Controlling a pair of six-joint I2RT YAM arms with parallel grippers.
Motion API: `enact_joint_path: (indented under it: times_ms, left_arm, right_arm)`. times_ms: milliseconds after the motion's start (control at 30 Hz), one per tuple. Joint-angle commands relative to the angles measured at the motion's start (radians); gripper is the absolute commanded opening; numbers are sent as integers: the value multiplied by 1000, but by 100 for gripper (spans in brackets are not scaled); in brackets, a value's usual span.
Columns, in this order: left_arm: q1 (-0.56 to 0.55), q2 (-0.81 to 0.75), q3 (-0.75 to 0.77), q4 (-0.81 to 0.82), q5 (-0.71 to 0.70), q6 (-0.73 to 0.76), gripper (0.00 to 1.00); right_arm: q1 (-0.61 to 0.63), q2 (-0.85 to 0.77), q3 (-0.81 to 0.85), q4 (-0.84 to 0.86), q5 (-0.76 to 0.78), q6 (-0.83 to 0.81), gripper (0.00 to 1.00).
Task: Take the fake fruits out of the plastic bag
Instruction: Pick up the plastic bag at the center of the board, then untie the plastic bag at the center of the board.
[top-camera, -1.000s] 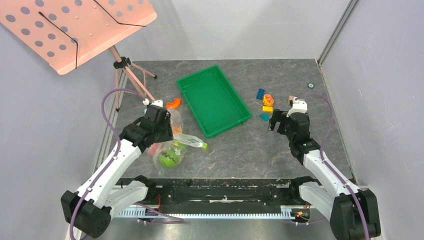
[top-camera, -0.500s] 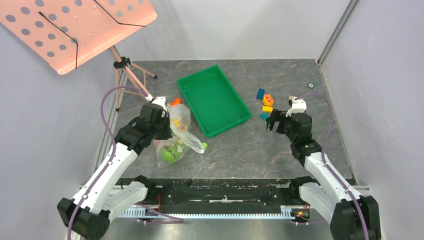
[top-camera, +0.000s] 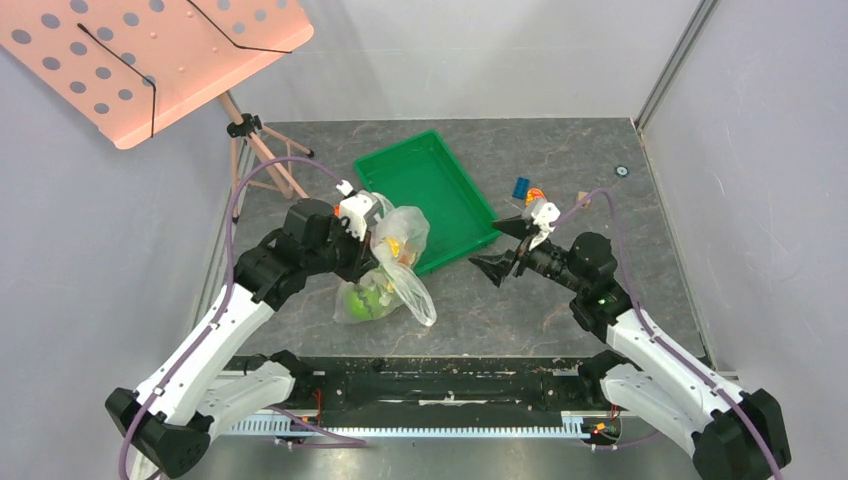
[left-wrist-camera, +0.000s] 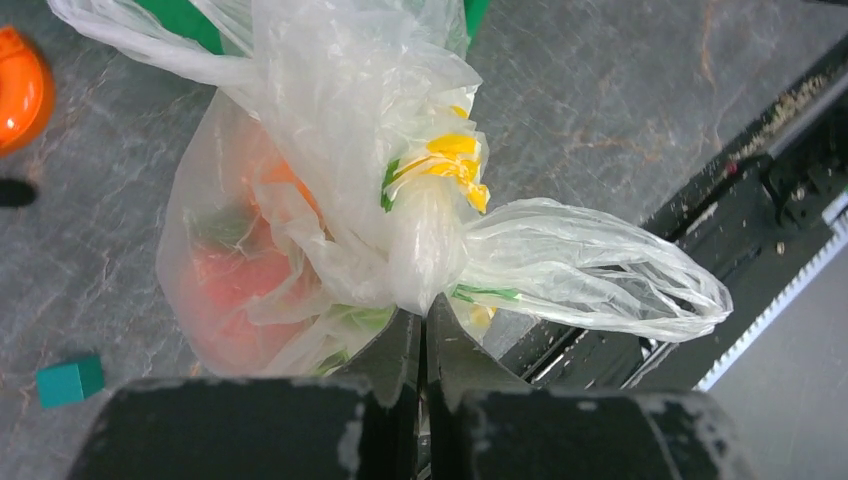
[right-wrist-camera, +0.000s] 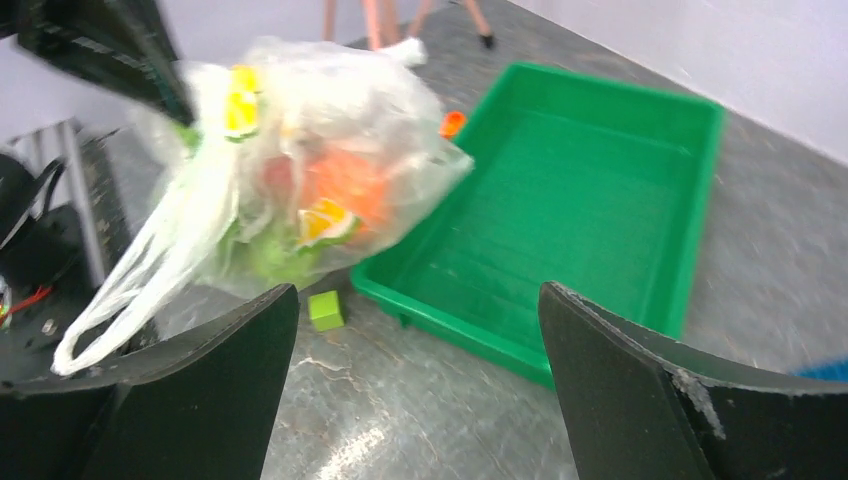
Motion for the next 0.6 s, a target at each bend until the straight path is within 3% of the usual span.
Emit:
enact_joint_path:
  times_ms: [0, 133, 333, 567]
  left_arm:
    - [-72, -7, 62, -12, 60, 143, 2]
    - [-147, 16, 111, -79, 64, 175, 2]
    - [-258, 49, 159, -123, 23, 192, 2]
    - [-323, 111, 167, -102, -45, 192, 2]
  right_arm:
    - [58, 37, 59, 127, -210, -161, 92]
    - [84, 72, 129, 64, -297, -303, 92]
    - [119, 105, 257, -189, -358, -551, 92]
    - [148, 134, 318, -296, -383, -605, 85]
